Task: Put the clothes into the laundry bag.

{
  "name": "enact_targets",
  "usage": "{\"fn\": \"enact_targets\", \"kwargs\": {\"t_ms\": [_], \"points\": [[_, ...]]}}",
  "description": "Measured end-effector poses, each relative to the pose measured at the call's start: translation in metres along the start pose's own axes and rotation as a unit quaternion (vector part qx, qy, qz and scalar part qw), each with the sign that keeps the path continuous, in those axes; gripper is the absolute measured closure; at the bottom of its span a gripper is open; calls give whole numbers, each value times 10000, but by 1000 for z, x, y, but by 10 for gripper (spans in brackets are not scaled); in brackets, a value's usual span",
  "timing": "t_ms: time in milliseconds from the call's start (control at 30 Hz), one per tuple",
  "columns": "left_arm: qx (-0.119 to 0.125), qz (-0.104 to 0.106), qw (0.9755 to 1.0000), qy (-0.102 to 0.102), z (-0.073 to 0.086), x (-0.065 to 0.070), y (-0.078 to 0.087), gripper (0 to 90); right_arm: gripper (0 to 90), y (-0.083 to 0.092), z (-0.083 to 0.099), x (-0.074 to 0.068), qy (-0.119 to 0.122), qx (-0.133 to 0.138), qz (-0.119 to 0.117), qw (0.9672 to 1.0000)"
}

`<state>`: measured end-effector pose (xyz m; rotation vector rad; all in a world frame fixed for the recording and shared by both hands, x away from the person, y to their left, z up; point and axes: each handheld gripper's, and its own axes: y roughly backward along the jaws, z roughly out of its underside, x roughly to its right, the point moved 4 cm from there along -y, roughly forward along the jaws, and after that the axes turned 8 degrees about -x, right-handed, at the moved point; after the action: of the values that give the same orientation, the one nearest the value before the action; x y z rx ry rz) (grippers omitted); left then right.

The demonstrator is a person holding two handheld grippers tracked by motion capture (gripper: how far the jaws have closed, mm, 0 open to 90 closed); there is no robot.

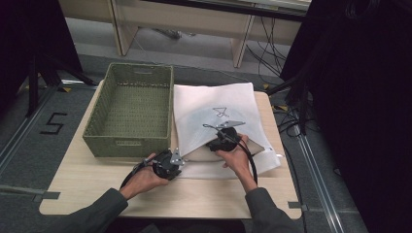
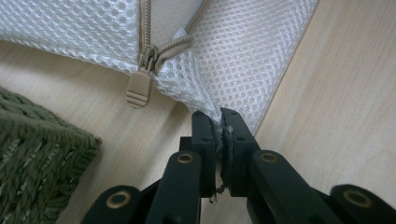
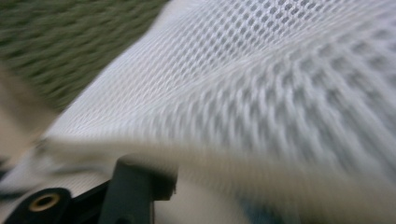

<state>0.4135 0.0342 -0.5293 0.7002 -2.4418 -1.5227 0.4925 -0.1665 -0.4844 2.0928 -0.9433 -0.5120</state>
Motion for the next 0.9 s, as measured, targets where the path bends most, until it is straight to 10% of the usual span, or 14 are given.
{"fn": "enact_targets", "kwargs": {"t_ms": [200, 567, 700, 900], "points": [[-108, -63, 9999, 20, 2, -4, 8, 800, 522, 30, 32, 12, -237, -281, 217, 9991], [679, -724, 9944, -371, -31, 28, 24, 451, 504, 20, 44, 28, -716, -346, 196, 9966], [941, -1395, 9844, -507, -43, 28, 46, 408, 501, 17, 42, 29, -674, -344, 240, 9968], [987, -623, 9932, 5, -45, 20, 61, 416, 502, 17, 42, 33, -565, -262, 209, 9978]]}}
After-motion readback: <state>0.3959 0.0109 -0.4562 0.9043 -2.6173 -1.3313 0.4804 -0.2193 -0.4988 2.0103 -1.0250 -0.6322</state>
